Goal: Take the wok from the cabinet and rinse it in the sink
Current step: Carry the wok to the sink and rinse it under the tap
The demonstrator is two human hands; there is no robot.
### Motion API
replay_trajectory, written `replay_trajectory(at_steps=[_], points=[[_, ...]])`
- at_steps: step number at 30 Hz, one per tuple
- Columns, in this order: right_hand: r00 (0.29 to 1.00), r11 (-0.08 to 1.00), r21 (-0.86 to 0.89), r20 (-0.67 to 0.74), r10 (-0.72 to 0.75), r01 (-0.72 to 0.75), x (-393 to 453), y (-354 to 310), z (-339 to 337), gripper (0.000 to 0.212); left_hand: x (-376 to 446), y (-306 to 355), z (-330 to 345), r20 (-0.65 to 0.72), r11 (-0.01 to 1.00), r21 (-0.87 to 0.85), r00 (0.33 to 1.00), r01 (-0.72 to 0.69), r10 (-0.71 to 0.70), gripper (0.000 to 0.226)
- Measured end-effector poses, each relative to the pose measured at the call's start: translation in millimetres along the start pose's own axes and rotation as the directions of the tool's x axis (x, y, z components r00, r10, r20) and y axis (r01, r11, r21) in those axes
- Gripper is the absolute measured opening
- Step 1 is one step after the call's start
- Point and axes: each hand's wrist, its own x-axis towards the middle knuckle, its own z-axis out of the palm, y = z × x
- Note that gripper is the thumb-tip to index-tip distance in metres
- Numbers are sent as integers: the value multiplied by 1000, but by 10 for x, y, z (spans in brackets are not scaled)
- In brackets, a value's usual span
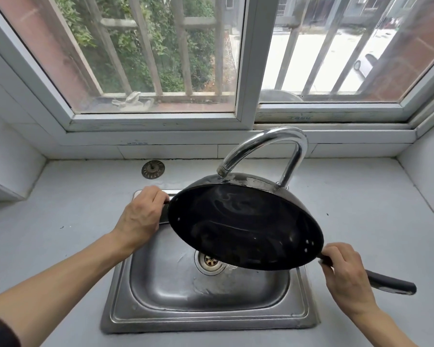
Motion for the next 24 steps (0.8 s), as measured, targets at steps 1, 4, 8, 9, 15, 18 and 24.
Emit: replay_trajectory(at_steps=[1,4,8,9,15,18,24], points=[[1000,1000,7,-2,18,-18,-12,-12,-1,33,23,10,-23,2,1000,3,1000,-8,8,29],[997,997,27,-8,76,-76,-59,-53,1,38,87,47,-74,-10,1000,23,1000,-19,19,27],[993,992,48,0,114,-114,-144,-66,16,40,150,47,-84,-12,997,53,998,-58,59,17],[993,991,52,3,121,-121,-161,-71,16,40,155,40,-79,-5,996,59,998,-66,67,17],[991,990,51,23,130,-131,-189,-140,-19,41,121,33,-79,-6,994,73,996,-83,84,20],[992,991,44,27,124,-125,-179,-157,-25,40,80,24,-93,1,994,74,997,-82,82,27],[994,994,38,42,99,-101,-65,-223,-31,38,-31,-47,-125,-17,995,72,998,-66,67,30]])
